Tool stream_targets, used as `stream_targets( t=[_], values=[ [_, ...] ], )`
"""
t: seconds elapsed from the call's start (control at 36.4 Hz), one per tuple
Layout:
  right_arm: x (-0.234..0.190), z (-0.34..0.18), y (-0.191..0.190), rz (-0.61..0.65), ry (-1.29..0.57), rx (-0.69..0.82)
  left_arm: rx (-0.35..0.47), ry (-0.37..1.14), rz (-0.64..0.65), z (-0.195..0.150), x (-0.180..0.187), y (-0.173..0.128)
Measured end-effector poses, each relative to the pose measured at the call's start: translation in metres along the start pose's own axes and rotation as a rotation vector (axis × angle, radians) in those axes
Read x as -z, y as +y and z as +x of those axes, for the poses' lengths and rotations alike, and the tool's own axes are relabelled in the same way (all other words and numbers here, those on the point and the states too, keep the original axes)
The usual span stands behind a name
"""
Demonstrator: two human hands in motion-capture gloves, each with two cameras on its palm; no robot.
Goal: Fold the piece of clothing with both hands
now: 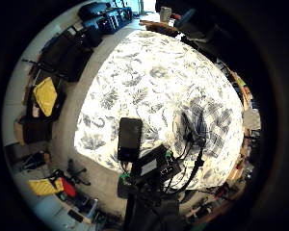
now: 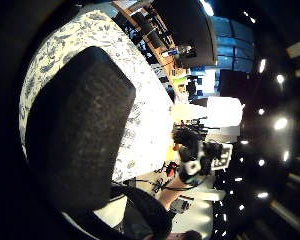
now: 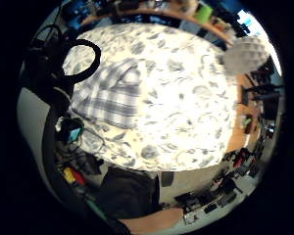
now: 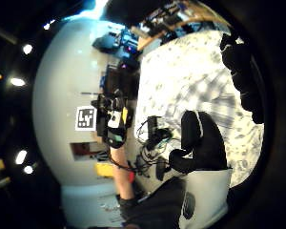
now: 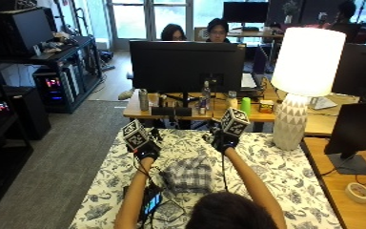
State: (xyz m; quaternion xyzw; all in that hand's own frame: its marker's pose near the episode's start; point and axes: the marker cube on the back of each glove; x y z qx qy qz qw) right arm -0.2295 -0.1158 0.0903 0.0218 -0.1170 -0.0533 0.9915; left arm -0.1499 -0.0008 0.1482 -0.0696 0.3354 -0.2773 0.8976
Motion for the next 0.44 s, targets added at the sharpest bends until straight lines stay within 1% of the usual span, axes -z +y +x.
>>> stream_targets(
  t=[0.08, 0.16, 0.3, 0.44],
  values=[
    [0.031, 0.020, 0.006, 0.069, -0.051, -0.002, -0.023, -0.039, -0.001, 0.011, -0.005, 0.000],
    [0.046, 0.032, 0.018, 0.090, -0.092, -0.029, -0.047, -0.070, -0.006, 0.024, -0.010, -0.001],
    [0.039, 0.050, 0.017, 0.092, -0.073, -0.058, -0.081, -0.090, -0.017, 0.039, -0.013, 0.006],
    [0.022, 0.066, 0.010, 0.048, -0.057, -0.075, -0.120, -0.108, 0.002, 0.046, -0.019, 0.003]
  ],
)
